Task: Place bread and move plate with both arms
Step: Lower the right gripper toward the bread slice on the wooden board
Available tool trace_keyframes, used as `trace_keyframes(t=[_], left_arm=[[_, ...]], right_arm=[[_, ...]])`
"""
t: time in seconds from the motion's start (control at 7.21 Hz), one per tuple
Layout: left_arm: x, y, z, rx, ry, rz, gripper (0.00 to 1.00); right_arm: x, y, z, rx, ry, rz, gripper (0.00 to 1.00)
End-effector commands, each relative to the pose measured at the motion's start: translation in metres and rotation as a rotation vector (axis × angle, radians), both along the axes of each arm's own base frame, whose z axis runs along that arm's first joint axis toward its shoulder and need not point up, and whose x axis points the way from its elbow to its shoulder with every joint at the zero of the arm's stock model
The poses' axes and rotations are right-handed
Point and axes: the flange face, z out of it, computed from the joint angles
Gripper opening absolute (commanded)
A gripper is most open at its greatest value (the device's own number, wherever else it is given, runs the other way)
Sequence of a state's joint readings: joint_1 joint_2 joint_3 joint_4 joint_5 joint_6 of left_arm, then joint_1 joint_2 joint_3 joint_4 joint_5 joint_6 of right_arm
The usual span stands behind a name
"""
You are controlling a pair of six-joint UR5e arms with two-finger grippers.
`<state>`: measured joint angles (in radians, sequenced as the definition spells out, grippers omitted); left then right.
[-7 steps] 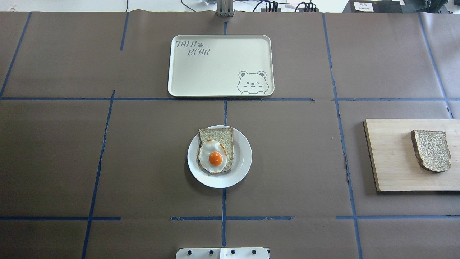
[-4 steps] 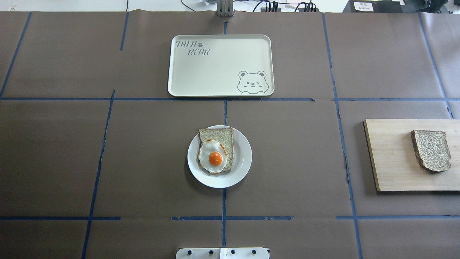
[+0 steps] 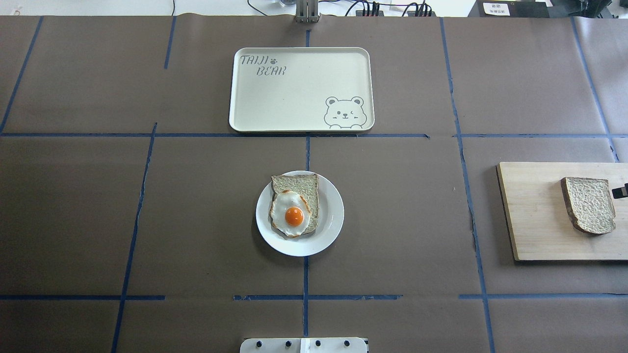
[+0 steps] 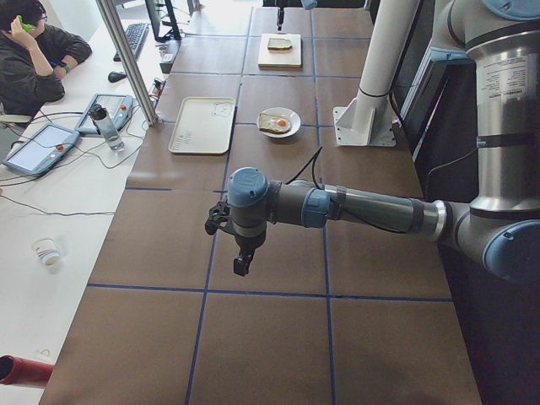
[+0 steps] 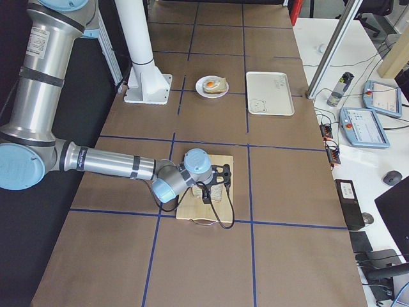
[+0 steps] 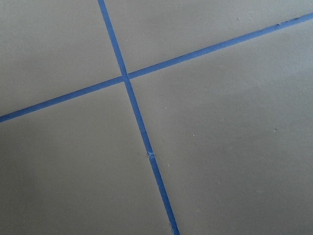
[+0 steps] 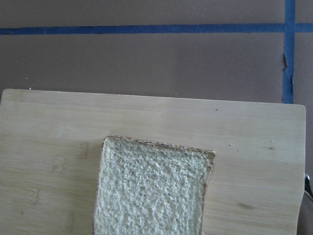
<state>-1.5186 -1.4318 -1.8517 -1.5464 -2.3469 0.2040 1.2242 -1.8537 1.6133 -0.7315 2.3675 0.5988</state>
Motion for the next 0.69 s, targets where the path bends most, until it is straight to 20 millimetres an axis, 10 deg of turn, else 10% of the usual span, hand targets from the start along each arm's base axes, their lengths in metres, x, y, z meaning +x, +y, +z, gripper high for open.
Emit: trace_keyframes(t=[0.0,0.55], left_arm=[[0.000,0.000,-0.001,0.004,0.000,0.000,1.00],[0.000,-0.001,-0.002,0.007,0.000,0.000,1.00]], right_arm=[[-0.014,0.004,0.011,-0.010,-0.003,-0.024,0.93],[-0.026,-0.003,0.038,-0.049,0.012,-0.047,0.82]])
